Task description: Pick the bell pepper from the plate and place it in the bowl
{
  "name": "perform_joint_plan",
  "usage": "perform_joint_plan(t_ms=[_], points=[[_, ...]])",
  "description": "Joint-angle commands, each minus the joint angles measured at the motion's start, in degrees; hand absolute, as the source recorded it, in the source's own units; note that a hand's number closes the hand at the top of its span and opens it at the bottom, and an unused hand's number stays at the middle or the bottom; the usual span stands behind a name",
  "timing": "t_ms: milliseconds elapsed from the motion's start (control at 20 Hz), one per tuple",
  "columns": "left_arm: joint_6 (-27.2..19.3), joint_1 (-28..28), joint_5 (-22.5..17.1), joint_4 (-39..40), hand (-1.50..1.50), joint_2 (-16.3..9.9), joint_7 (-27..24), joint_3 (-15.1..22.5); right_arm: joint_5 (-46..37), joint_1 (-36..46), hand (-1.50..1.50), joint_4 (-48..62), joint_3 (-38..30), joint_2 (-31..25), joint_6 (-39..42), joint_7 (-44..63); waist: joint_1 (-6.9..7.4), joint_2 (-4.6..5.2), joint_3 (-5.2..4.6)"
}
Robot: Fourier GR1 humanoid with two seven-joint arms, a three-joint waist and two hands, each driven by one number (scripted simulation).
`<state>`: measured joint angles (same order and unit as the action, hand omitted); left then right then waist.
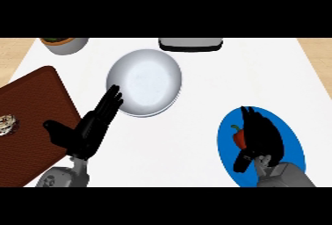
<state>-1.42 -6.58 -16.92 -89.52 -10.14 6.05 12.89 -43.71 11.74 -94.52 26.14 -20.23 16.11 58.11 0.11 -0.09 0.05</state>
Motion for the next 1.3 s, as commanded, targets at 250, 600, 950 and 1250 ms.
perform_joint_plan(t_ms=[250,600,950,1250], points=[[2.2,0.3,2.9,3.3,0.00,2.3,-1.9,-1.4,-7.6,-2.4,-1.50,8.5,-3.6,3.6,-4.7,-4.8,-0.05,0.11,-0.05],[4.2,0.6,1.8,-3.7,0.00,1.6,4.6,-4.3,-9.2,-5.4,-1.50,2.8,-7.3,4.2,0.5,-5.6,-0.13,0.03,-0.05],[5.3,-2.0,2.2,-1.3,0.00,3.3,5.5,-5.8,-13.2,-2.4,1.50,15.0,-8.5,9.1,-9.3,-14.0,-0.03,0.09,-0.04],[4.5,0.9,3.9,-3.1,0.00,5.8,4.9,-4.6,-17.4,-3.3,1.50,16.9,-7.0,8.8,-10.8,-19.2,0.06,0.07,-0.04]])
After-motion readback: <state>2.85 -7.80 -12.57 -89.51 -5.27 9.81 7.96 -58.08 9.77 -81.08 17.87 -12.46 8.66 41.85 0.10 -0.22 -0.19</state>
